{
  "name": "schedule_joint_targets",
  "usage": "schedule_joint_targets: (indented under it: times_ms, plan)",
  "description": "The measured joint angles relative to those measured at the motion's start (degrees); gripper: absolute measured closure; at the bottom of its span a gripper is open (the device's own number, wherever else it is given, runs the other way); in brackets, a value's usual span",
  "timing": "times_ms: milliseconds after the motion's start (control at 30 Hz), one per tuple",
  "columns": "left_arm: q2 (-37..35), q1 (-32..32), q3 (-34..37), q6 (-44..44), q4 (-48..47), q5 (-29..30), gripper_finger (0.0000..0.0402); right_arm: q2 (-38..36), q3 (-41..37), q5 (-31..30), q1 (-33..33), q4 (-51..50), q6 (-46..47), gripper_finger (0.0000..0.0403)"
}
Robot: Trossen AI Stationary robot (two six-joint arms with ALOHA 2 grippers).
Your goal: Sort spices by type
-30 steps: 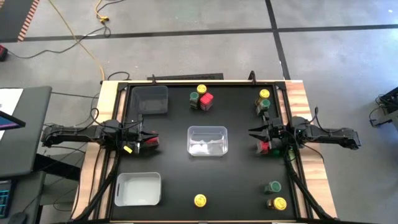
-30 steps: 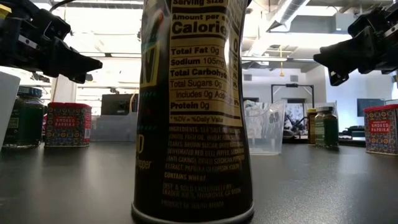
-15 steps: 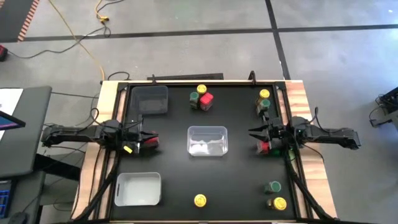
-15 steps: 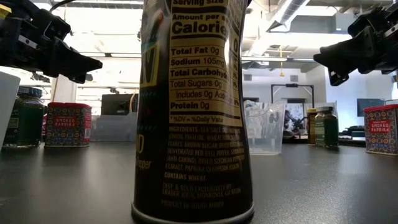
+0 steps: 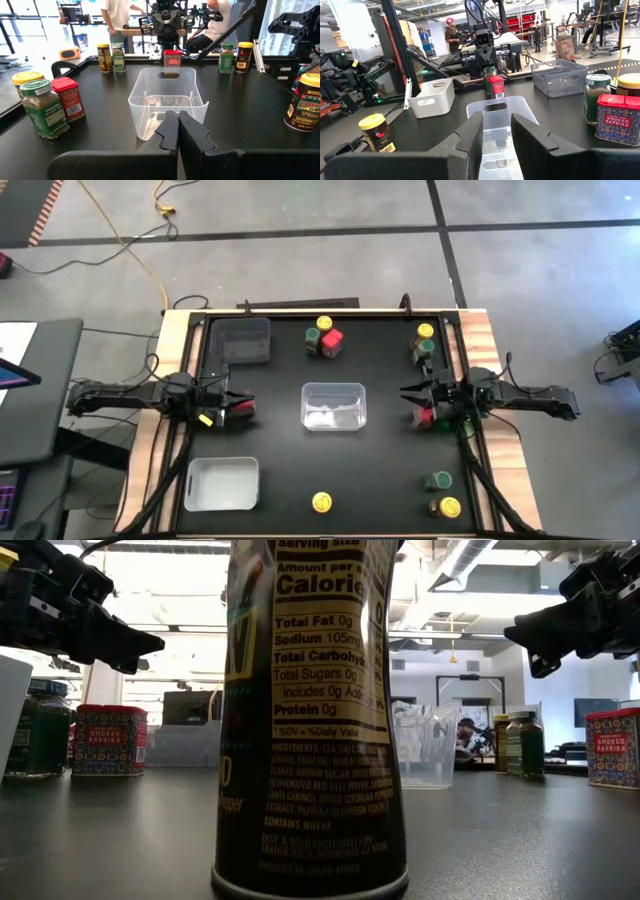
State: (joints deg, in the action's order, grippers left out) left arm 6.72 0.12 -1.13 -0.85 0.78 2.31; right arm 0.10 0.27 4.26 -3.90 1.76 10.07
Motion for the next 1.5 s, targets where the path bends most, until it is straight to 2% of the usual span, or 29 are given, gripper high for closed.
schedule_joint_targets:
  times_ms: [1100, 1333, 1500]
  plan:
    - [0.0, 0.07, 0.0, -0.72, 0.29, 0.7, 0.0401, 0.0, 0.0, 0.0, 0.0, 0.0, 0.0, 0.0271]
    - [0.0, 0.07, 0.0, 11.52, 0.24, 0.74, 0.0401, 0.0, 0.0, 0.02, 0.02, 0.0, 0.0, 0.0271]
    - [0.09, 0.17, 0.0, 10.38, 0.28, 3.06, 0.0401, 0.0, 0.01, 0.01, 0.02, 0.0, 0.0, 0.0271]
